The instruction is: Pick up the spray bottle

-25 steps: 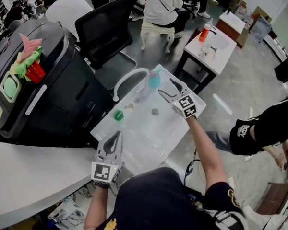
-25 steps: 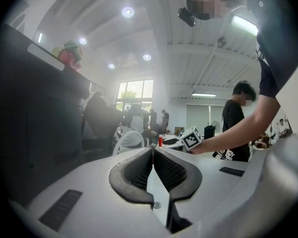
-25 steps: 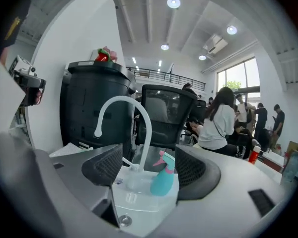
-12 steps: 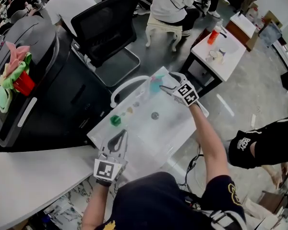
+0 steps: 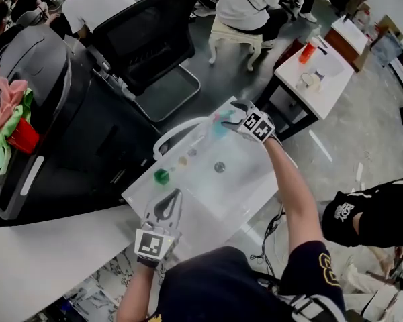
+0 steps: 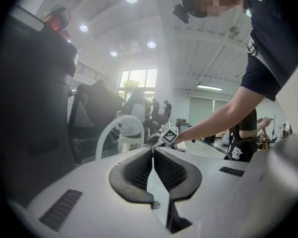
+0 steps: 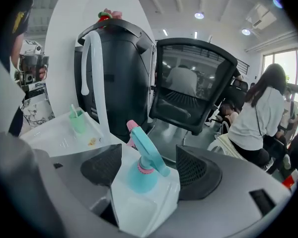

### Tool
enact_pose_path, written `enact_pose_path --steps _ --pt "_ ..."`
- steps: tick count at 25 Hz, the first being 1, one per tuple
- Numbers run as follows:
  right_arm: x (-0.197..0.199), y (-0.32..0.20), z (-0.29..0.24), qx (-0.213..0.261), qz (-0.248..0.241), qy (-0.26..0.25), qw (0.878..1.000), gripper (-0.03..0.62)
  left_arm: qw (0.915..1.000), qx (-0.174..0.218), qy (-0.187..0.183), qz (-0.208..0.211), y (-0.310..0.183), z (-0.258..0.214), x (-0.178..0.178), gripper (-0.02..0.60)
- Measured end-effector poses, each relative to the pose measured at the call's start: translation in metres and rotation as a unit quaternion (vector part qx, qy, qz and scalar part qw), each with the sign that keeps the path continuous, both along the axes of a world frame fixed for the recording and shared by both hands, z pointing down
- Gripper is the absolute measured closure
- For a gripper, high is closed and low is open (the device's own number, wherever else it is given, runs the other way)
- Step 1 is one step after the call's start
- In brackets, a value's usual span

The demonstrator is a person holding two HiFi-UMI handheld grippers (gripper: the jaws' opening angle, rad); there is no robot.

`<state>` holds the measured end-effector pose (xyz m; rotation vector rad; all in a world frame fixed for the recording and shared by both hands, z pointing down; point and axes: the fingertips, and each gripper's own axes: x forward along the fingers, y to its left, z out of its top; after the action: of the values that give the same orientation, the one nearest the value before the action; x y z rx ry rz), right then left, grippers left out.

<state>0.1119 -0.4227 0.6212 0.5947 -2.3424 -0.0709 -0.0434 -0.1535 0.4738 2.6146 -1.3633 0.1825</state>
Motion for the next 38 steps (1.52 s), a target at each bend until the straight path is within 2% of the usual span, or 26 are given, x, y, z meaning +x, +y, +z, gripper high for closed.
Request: enact_pose_path --steps 5,10,21,28,38 --pt "-0.001 -0.004 0.017 -0.015 0.005 -0.002 1.000 0.288 0.9999 -0.010 0.000 -0.004 -0.002 0.006 0.000 0.557" --pt "0.002 -0.006 0.022 -0.012 0.025 -0.014 1.000 0.388 0.9998 -0.017 -0.001 -0.008 -0.002 0.011 -0.005 0.557" --pt "-0.001 0.001 0.020 -0.019 0.043 -0.030 0.998 0.414 0.9998 -0.019 -0.002 -0.008 0.002 0.014 -0.004 0.557" --pt "-0.005 0.006 0.020 -0.019 0.064 -0.059 0.996 0.471 0.9998 -0.019 -0.005 -0.009 0.007 0.016 -0.005 0.557" --pt "0.010 0.011 0.016 -0.016 0.109 -0.082 0.991 0.471 0.9998 -0.015 -0.001 -0.010 0.013 0.011 -0.005 0.557"
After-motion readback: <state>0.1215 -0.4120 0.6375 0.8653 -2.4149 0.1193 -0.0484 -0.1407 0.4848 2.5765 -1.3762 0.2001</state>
